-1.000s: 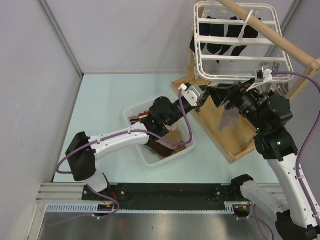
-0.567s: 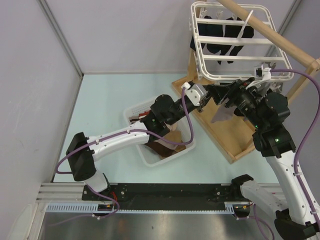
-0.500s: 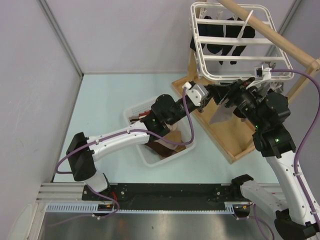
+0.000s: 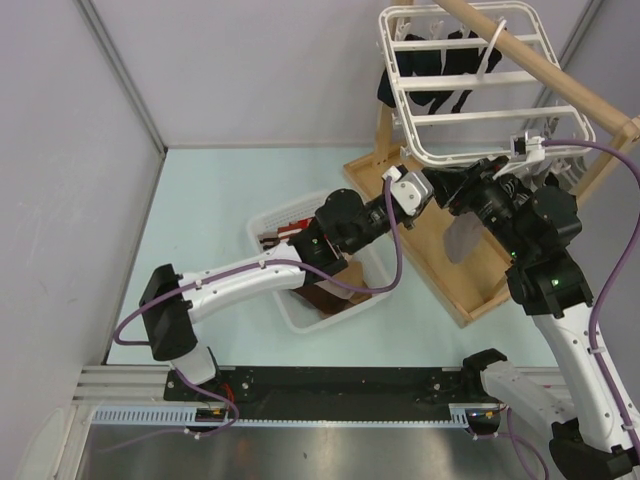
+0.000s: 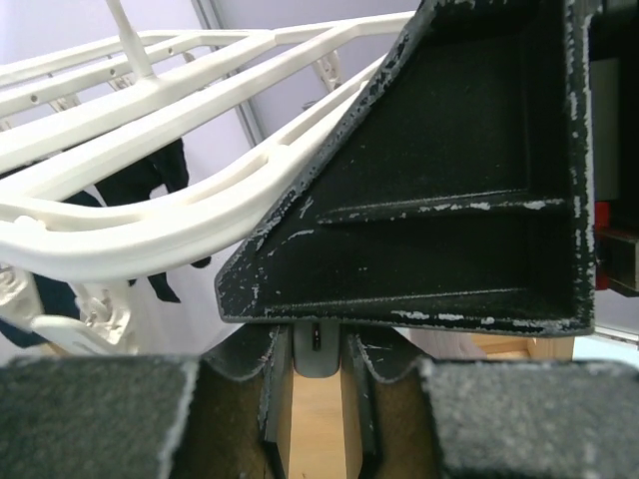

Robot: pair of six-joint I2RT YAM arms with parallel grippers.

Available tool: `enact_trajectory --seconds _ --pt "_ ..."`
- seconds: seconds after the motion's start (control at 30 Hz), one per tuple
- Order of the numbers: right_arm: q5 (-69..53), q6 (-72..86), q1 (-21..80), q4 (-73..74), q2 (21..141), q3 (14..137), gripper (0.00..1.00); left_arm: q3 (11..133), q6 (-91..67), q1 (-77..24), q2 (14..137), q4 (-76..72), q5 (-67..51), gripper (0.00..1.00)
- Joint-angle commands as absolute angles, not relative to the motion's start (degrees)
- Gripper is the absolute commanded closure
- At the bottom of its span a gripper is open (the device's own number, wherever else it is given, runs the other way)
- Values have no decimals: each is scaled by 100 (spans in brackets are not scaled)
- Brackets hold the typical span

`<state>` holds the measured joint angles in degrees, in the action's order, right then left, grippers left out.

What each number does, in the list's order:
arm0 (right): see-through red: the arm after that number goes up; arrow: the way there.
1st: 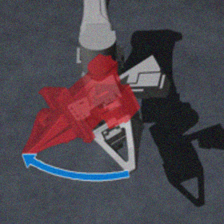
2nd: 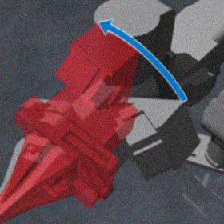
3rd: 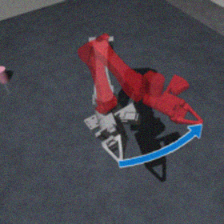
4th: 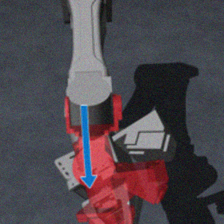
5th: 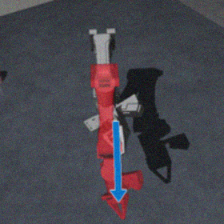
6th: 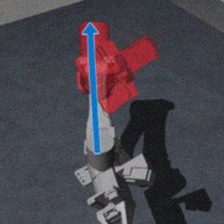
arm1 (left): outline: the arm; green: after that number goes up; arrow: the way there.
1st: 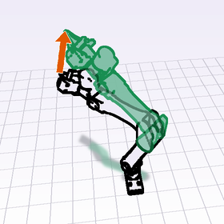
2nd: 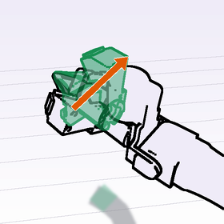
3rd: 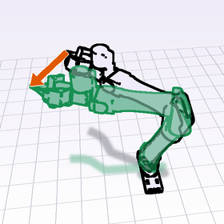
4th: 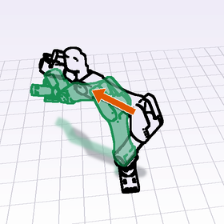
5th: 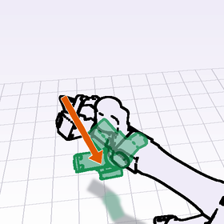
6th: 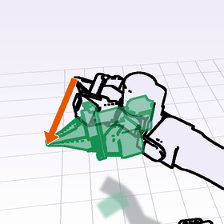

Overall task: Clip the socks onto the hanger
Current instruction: Open the clamp at the hanger.

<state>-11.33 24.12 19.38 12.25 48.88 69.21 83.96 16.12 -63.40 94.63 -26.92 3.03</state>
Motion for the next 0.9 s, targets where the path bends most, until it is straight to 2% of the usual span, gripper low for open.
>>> enact_trajectory --seconds 0.0,0.03,0.07,0.17,0.37,0.63,0.87 --pt "-976 2338 1951 1283 4852 6970 67 8657 1670 -6478 9422 -2540 290 77" --pt "-958 2329 1951 1292 4860 6970 68 8631 1661 -6486 9370 -2540 299 74" --pt "-949 2338 1951 1301 4843 6970 72 8553 1644 -6486 9334 -2557 308 63" --pt "-932 2329 1951 1318 4834 6970 81 8342 1582 -6486 9159 -2610 404 47" --pt "-905 2347 1960 1336 4843 6970 89 7701 1336 -6486 8632 -2689 703 25" --pt "-747 2382 1951 1406 4834 6961 100 6382 660 -6478 7516 -2269 1598 14" --pt "-721 2417 1951 1415 4869 6970 100 5616 -271 -6355 7040 -698 3066 5"
